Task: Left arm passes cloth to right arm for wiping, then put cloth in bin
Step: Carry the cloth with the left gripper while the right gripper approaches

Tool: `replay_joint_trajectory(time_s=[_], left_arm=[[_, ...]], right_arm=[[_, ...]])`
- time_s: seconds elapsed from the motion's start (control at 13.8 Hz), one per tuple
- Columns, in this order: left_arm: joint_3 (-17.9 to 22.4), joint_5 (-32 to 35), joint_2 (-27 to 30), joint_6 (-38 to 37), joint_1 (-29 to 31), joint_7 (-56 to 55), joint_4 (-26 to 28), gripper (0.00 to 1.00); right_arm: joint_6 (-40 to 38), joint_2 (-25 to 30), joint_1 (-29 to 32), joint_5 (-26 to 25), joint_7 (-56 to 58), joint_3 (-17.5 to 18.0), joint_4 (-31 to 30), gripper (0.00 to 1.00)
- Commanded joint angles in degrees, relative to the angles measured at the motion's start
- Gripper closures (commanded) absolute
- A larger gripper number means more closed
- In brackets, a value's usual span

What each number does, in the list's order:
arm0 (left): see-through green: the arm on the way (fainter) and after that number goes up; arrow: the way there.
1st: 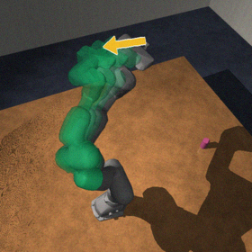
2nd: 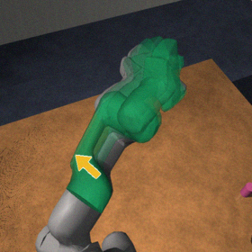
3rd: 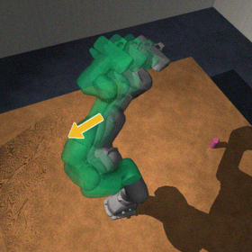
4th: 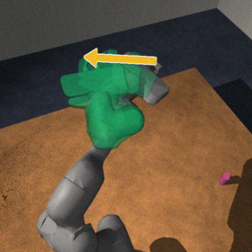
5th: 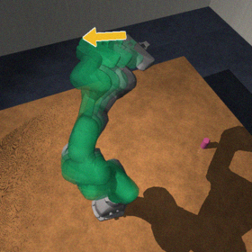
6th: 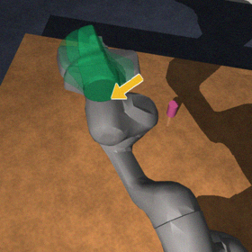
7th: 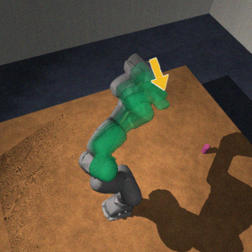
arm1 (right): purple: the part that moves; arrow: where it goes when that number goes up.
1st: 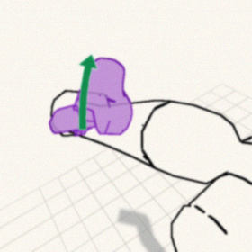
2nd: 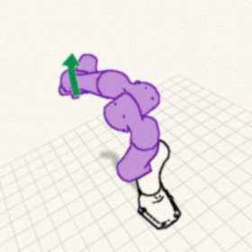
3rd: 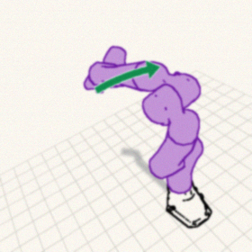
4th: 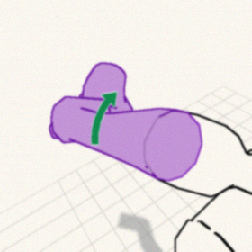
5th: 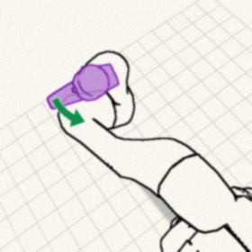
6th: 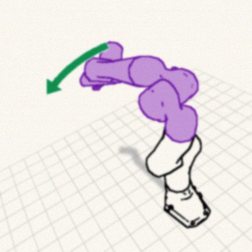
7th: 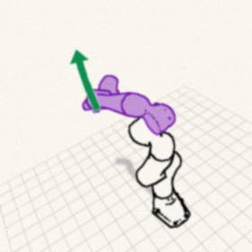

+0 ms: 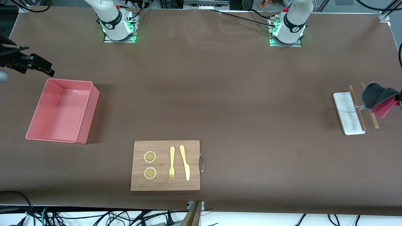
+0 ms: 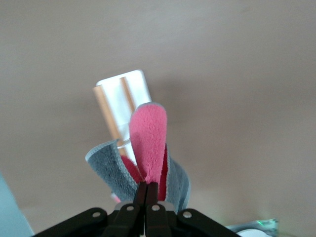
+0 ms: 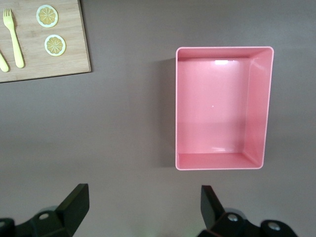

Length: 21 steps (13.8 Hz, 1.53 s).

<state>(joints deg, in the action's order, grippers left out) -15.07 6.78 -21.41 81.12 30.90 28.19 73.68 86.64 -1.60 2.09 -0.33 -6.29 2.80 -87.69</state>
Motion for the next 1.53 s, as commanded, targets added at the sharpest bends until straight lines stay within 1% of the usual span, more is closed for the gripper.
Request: replay_joint_trajectory(time_s=[0.0,0.07,0.15,0.22,0.51,0.58,0.65,0.8,0.95,1.02,1.24,1.31,1.38,1.45], left_arm=[[-5.81,-5.7,-1.88,-2.46,-0.14,-1.19,-3.46,1.0],[-8.89,-7.03,-1.97,-2.28,-1.36,-5.73,-3.46,1.0],[-11.36,-7.21,-2.32,-1.93,-4.41,-12.39,-3.72,1.0],[-12.08,-7.22,-2.5,-1.14,-8.1,-17.5,-4.24,1.0],[-12.09,-7.39,-5.48,8.59,-25.05,-39.73,-4.86,1.0],[-12.0,-7.39,-7.14,11.75,-29.19,-46.66,-4.86,1.0],[-12.08,-7.39,-8.99,15.26,-32.88,-53.43,-4.86,1.0],[-12.08,-8.96,-11.98,23.16,-38.52,-60.24,-4.95,1.0],[-12.08,-15.88,-14.88,33.09,-40.91,-62.38,-4.86,1.0],[-12.08,-19.66,-16.28,37.66,-42.22,-62.38,-4.86,1.0],[-12.17,-30.38,-19.37,49.36,-45.22,-61.68,-4.95,1.0],[-12.09,-34.51,-19.55,52.53,-47.23,-61.68,-4.86,1.0],[-12.08,-38.9,-19.99,55.96,-49.16,-61.85,-4.95,1.0],[-12.0,-42.25,-20.43,59.91,-51.62,-62.03,-4.95,1.0]], right_arm=[[-0.34,-1.38,0.37,0.07,0.67,0.28,0.59,0.0],[-0.6,-3.47,0.11,-0.11,0.67,0.28,0.59,0.0],[-0.95,-4.89,0.11,-0.02,0.75,0.28,0.59,0.0],[-0.95,-5.08,0.19,-0.11,0.84,0.28,0.42,0.0],[-0.25,-6.04,-0.24,1.03,-1.0,0.89,0.24,0.0],[0.01,-6.48,-0.77,2.6,-2.4,0.89,0.41,0.0],[0.89,-7.27,-1.03,5.48,-5.2,0.89,0.42,0.0],[2.73,-8.94,-1.74,10.24,-11.7,0.98,0.42,0.0],[5.54,-10.87,-3.31,14.11,-16.8,0.89,0.42,0.0],[7.03,-12.1,-4.28,15.17,-18.83,0.89,0.42,0.0],[12.39,-15.79,-7.27,15.97,-22.61,0.98,0.42,0.0],[13.89,-16.58,-8.15,16.15,-24.63,0.98,0.33,0.0],[15.12,-17.46,-9.11,17.45,-27.34,0.98,0.33,0.0],[16.7,-18.25,-9.99,20.43,-30.42,0.98,0.33,0.0]])
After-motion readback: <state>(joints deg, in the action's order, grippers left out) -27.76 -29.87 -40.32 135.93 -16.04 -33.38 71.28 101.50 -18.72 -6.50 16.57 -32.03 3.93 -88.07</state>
